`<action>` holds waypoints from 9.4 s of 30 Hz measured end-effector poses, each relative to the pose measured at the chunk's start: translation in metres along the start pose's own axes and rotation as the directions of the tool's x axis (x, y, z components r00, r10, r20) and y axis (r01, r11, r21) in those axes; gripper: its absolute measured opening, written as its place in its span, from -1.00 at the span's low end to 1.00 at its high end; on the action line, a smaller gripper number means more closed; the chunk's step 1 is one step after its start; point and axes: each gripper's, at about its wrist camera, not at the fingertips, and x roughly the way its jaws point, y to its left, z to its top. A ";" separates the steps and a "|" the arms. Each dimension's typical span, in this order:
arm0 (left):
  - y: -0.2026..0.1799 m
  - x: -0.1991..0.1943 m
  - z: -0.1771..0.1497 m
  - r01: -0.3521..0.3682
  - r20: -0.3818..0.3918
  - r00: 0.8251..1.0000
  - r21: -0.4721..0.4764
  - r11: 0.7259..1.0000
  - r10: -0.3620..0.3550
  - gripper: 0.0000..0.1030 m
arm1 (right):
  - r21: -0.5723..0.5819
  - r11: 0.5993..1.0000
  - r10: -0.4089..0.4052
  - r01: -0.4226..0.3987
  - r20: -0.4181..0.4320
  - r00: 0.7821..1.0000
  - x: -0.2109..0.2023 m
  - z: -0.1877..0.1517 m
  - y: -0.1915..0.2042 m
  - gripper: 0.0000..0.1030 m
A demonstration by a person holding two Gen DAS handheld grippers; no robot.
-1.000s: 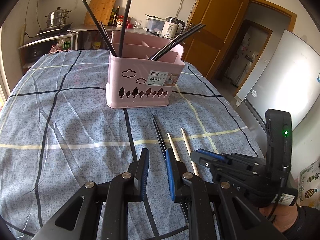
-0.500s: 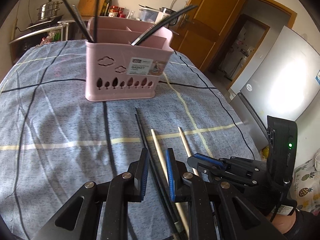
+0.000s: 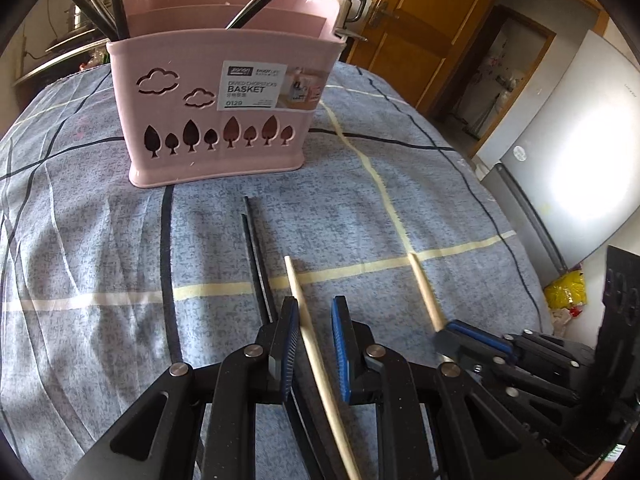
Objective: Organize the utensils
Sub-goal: 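Close the left gripper on a wooden chopstick while the right gripper grasps a wooden chopstick, then lift the wooden chopstick with the left gripper over the basket while the right gripper carries its chopstick, then open the left gripper to drop its chopstick into the basket while the right gripper releases its chopstick, then move both open grippers back toward the black chopsticks lying on the sheet, then close the left gripper on a black chopstick while the right gripper grasps a black chopstick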
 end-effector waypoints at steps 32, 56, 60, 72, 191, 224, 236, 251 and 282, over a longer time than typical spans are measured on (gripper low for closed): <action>-0.006 0.022 0.019 -0.057 0.012 0.998 0.049 0.997 0.056 -0.87 | -0.036 0.999 -0.035 0.034 -0.011 0.999 0.023 0.043 0.001 -0.89; -0.017 -0.100 0.087 0.022 0.280 0.959 0.088 0.996 -0.046 -0.92 | -0.087 0.996 0.023 0.005 0.319 0.948 -0.081 0.109 0.028 -0.90; -0.018 -0.111 0.096 0.020 0.312 0.948 0.110 0.994 -0.054 -0.92 | -0.094 0.996 0.030 0.006 0.371 0.928 -0.093 0.114 0.031 -0.90; -0.026 -0.130 0.073 0.015 0.308 0.950 0.135 0.991 -0.056 -0.92 | -0.110 0.994 0.030 0.012 0.366 0.930 -0.104 0.095 0.035 -0.90; 0.066 -0.198 0.025 -0.090 0.379 0.921 -0.006 0.996 0.085 -0.78 | -0.128 0.989 0.112 -0.072 0.344 0.932 -0.097 0.062 0.069 -0.80; 0.069 -0.142 -0.043 -0.030 0.254 0.966 -0.064 0.997 0.046 -0.78 | -0.128 0.986 0.120 -0.106 0.112 0.986 -0.022 0.002 0.080 -0.66; 0.084 -0.133 -0.041 -0.029 0.233 0.971 -0.098 0.995 0.051 -0.78 | -0.131 0.986 0.108 -0.104 0.020 0.994 0.028 0.009 0.092 -0.66; 0.079 -0.120 -0.040 -0.024 0.205 0.978 -0.085 0.996 0.041 -0.78 | -0.097 0.987 0.126 -0.124 0.007 0.992 0.037 0.008 0.084 -0.66; 0.041 -0.034 0.002 0.023 0.084 0.996 -0.053 0.998 -0.019 -0.78 | -0.090 0.994 0.056 -0.054 0.016 0.998 0.008 -0.005 0.050 -0.83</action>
